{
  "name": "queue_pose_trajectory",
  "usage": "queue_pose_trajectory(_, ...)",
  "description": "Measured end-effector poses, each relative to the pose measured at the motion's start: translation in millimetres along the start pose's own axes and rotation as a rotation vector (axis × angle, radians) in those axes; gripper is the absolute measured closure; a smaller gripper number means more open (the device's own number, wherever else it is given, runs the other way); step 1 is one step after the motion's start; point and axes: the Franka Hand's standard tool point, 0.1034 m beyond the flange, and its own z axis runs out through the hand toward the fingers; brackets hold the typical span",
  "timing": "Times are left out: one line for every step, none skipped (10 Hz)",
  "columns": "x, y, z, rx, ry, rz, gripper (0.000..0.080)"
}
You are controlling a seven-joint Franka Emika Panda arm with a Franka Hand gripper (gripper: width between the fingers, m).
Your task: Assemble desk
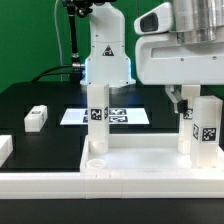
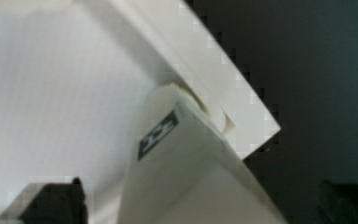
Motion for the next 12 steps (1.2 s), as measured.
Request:
queue_pose_trajectory(-4.2,-0.8,5.5,-0.001,-0.001,-0.179,0.0151)
queue_pose_trajectory(-7.9,-3.9,6.9,-0.005,-0.004,-0.22,0.0151)
queue_pose_trajectory(-6.5,-2.5,6.4,-0.005,-0.003,-0.188,0.0151)
queue_pose_trajectory(-6.3,-2.1,6.4,-0.006,-0.002,-0.177,0.0241)
queue_pose_trajectory(-6.2,-1.9,6.5,-0.006,-0.002,-0.176,0.0427)
queue_pose_trajectory(-6.1,1.2,7.2,-0.011,-0.006,-0.083,0.0499)
queue_pose_trajectory(-5.6,1.6,7.5,-0.014,-0.004,0.024,0.0499)
queue_pose_trajectory(-6.9,-0.1,8.3,-0.027,0.0,0.142,0.05)
queue_pose_trajectory(-5.7,0.6,8.6,-0.035,-0.001,0.34,0.0504)
queue_pose_trajectory(3.6,7.3,5.5,-0.051,-0.016,0.595,0.0504)
queue_pose_trajectory(4.1,6.9,6.6,-0.034,-0.015,0.833,0.0505)
queue_pose_trajectory(1.8,7.3,8.2,0.01,-0.022,0.995,0.0505)
